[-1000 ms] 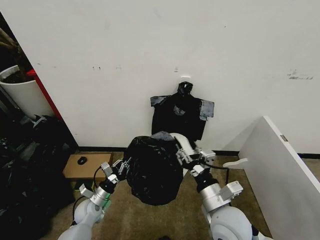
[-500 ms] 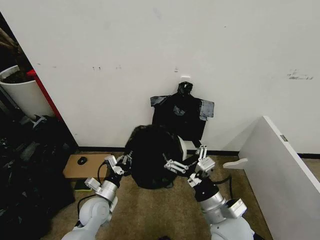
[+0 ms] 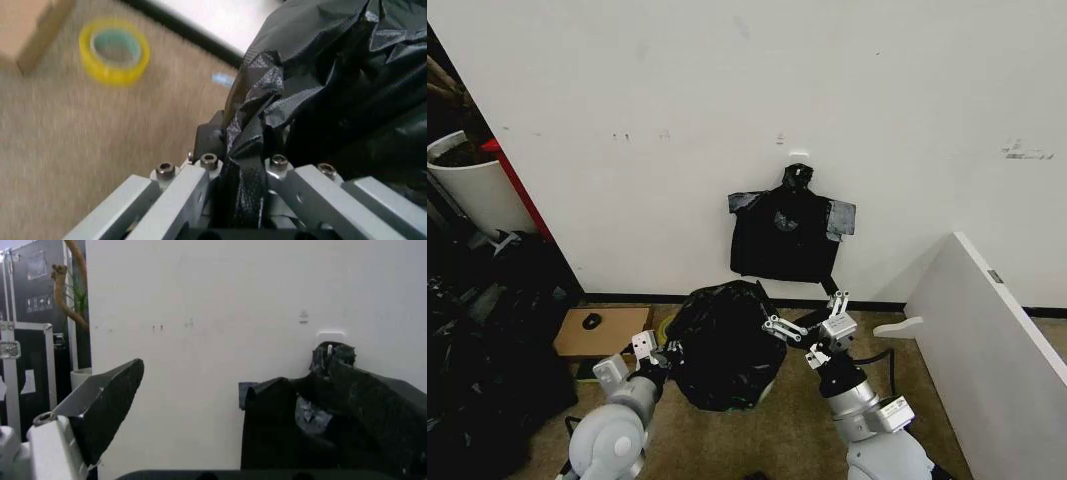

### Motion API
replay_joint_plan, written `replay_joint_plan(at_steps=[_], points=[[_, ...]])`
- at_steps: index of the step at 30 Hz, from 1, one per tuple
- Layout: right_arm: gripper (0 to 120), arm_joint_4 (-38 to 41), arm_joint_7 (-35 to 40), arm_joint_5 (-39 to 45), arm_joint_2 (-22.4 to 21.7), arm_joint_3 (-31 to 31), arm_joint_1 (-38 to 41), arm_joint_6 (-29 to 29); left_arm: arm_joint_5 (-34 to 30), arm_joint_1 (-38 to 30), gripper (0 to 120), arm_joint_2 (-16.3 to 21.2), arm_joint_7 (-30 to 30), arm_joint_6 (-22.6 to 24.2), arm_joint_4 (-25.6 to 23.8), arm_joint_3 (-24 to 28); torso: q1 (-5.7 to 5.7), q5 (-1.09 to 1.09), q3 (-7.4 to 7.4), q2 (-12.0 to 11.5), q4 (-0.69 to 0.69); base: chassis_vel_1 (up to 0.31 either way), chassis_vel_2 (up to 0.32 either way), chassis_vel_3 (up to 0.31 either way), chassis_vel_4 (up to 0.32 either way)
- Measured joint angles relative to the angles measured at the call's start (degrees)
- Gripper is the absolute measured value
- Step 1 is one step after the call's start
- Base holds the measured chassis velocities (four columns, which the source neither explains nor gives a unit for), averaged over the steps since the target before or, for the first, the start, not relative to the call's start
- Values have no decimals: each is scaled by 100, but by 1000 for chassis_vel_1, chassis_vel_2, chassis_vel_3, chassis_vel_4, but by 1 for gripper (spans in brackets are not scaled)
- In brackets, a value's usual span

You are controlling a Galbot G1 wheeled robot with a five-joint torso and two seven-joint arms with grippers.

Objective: Place the garbage bag over the trash bin.

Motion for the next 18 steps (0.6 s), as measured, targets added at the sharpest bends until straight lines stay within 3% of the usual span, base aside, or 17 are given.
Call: replay_joint_plan(at_steps=[4,15,18], points=[[100,-4,90,-1,-1,-6,-29,-63,179,-19,3,-196,-242,136,244,87,0,-1,0,0,1,0,0,0,0],[100,49,257,-27,-6,-8,-91,-115,1098,114,3,-330,179,-187,452,151,0,1,0,0,1,0,0,0,0],[100,49,313,-31,-2,-7,-108,-131,1216,159,14,-372,269,-255,477,165,0,1,0,0,1,0,0,0,0]])
